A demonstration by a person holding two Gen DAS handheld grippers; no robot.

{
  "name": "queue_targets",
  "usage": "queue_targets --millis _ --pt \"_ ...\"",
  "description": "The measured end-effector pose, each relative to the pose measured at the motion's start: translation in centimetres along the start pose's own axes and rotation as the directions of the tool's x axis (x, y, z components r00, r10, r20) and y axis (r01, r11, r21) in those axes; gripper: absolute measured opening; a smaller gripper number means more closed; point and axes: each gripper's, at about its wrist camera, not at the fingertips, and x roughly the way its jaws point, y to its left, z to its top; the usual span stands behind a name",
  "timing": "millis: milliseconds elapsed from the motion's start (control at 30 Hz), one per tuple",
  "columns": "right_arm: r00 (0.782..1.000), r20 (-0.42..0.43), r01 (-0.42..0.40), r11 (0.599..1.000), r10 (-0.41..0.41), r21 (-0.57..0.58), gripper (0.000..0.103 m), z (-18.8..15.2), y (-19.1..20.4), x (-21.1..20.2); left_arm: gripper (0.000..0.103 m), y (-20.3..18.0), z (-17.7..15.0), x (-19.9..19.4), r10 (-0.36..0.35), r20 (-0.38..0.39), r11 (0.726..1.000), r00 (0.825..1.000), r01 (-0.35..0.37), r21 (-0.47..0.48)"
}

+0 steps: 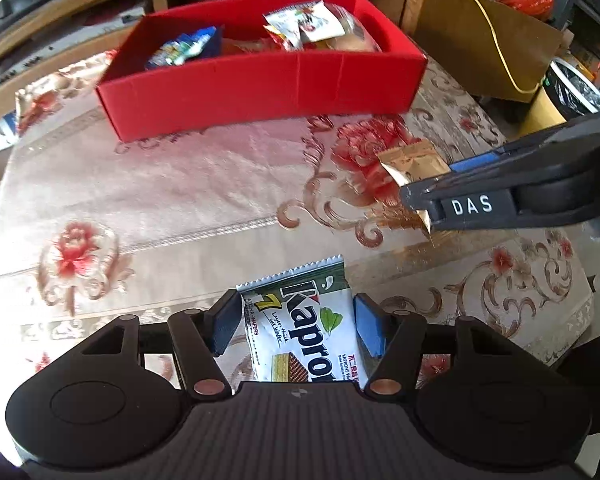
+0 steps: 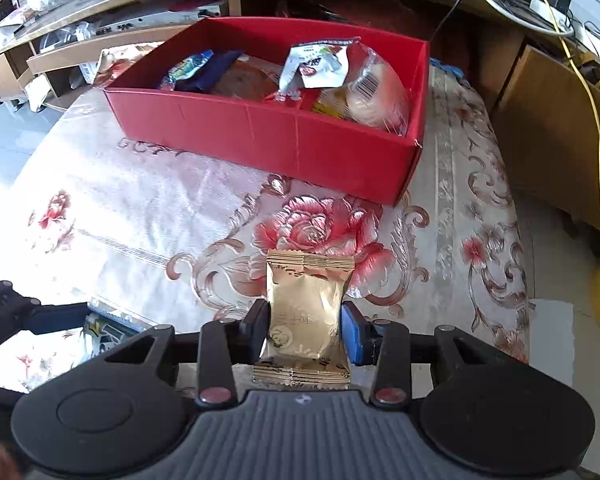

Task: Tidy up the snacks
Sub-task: 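Lift and carry both held packs toward the red box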

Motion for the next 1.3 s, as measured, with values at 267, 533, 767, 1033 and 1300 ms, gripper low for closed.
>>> queue_targets --millis 267,533,767,1033,1300 --pt "0.996 0.079 -0.031 0.999 0.029 0.023 0.038 0.6 0.1 -2.8 0.065 0.5 1.4 -2.0 0.028 0.046 1.0 0.999 -0.028 -0.006" --pt "0.999 0.04 -0.008 1.0 0.008 0.011 0.038 1.0 0.4 -1.1 0.065 1.4 2.5 0.5 -0.015 0.025 0.999 1.0 0.016 -0.039" --pt "1.0 -0.007 0.003 1.0 -0.003 0.008 0.038 1.1 0.0 0.6 0.085 1.6 1.6 2.8 -0.036 -0.036 0.997 0.999 0.033 -0.077" --pt "1.0 -0.029 -0.004 1.0 0.004 -0.011 0.038 0.7 0.1 1.1 0.065 1.1 1.0 2.2 -0.001 -0.024 1.0 1.0 0.001 -0.024" --pt "0.999 0.043 -0.01 1.0 0.009 0.01 0.038 1.0 -0.2 -0.9 0.065 2.0 2.6 -0.1 -0.013 0.059 0.998 0.998 0.016 -0.055"
